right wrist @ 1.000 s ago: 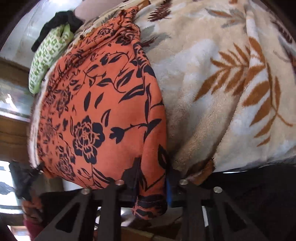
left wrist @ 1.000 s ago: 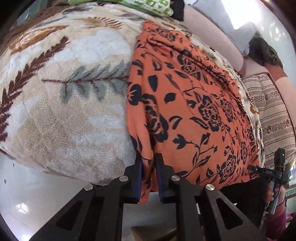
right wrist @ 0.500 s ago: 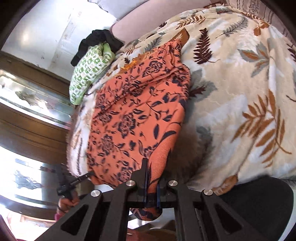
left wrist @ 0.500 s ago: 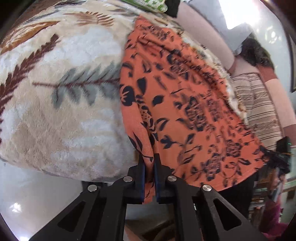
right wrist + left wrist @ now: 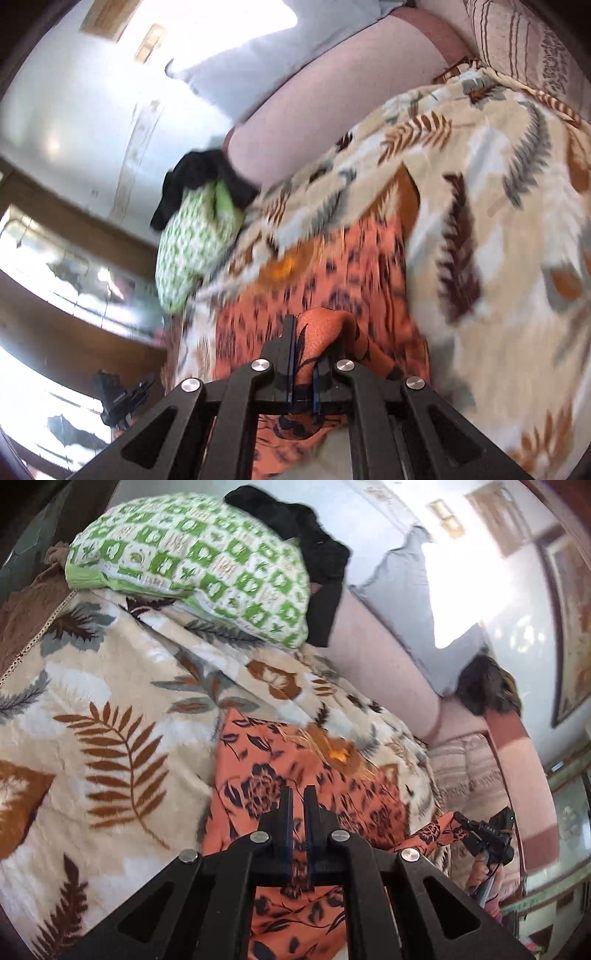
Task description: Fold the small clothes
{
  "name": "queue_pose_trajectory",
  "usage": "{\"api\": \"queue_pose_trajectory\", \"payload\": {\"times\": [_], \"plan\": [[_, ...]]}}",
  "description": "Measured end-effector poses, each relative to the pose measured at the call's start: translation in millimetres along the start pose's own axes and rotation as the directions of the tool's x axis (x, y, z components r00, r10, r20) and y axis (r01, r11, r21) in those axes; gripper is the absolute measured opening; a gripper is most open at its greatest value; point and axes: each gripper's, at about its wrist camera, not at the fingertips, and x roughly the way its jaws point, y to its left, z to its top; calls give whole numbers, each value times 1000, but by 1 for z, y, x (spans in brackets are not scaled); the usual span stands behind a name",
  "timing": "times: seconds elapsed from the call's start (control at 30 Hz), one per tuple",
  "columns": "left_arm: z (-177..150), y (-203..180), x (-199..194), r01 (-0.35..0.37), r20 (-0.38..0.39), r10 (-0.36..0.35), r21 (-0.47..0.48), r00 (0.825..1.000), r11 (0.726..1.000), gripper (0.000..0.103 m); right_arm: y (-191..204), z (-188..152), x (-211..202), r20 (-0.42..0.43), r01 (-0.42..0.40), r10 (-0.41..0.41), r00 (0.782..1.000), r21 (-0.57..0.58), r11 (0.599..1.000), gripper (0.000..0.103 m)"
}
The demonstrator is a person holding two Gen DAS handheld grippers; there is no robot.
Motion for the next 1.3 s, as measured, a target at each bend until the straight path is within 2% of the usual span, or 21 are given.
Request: {"api": "queue_pose_trajectory", "payload": {"times": [0.07,0.17,0.2,0.27,0.3,0.33,0.43,0.5,0.57,0.63,0.67,0.7,0.73,0.77,0.8,0.83,0.93,1.03,1.17,1.23,1.3], "plan": [[-9,-6,9,9,-27,-9,30,1000,999,5,-15,17,29,-12,7,-6,1000,69,998,6],[-59,-9,18,-95,-117,106,91,987,991,8,-36,13,48,-23,11,-9,1000,92,996,6],[-83,-8,17,-107,-144,120,95,982,990,11,-45,8,51,-27,22,-20,999,97,995,6],[-123,-4,14,-106,-183,117,67,976,992,28,-66,-3,52,-30,25,-21,999,127,992,6],[-141,-3,11,-103,-196,109,41,975,994,46,-76,-8,51,-24,12,-9,1000,147,989,6],[-159,-2,8,-99,-201,100,15,975,995,60,-83,-15,48,-10,-3,5,1000,167,986,6],[-195,-7,5,-103,-194,99,-11,976,995,63,-95,-33,42,24,-42,38,999,202,979,6],[-204,-8,9,-83,-144,79,-24,986,996,70,-90,-40,38,41,-59,52,998,196,979,6],[-208,-6,31,-115,-163,109,-26,981,993,71,-81,-47,34,52,-60,53,997,150,987,6],[-211,-4,50,-183,-176,177,-21,968,983,70,-75,-54,31,61,-46,39,997,108,993,6],[-214,-5,56,-176,-169,171,-13,971,984,69,-75,-57,31,65,-52,46,997,103,993,6],[-216,-10,58,-166,-147,167,20,975,986,64,-77,-60,31,66,-65,58,996,102,993,6],[-217,-14,60,-159,-142,166,59,976,985,34,-78,-62,32,60,-63,57,997,97,993,6],[-217,-15,66,-149,-176,158,66,972,987,15,-79,-63,34,49,-47,43,998,86,995,6],[-216,-13,71,-139,-212,145,44,967,989,3,-79,-63,34,46,-42,38,998,82,996,6],[-213,-12,72,-128,-225,131,26,966,991,3,-79,-63,34,47,-48,44,998,83,995,6],[-189,-20,59,-35,-213,41,32,976,999,4,-80,-57,29,58,-85,79,995,96,992,6],[-131,-36,34,47,-131,-40,57,991,997,5,-78,-39,26,76,-127,119,990,115,985,6],[-39,-46,31,70,-54,-67,62,996,996,5,-74,3,36,110,-149,132,985,160,976,6],[5,-39,49,36,-20,-36,33,999,999,5,-69,26,49,136,-145,123,983,168,975,6],[42,-22,79,22,-12,-23,-39,1000,999,5,-69,46,66,170,-135,102,980,199,971,6]]}}
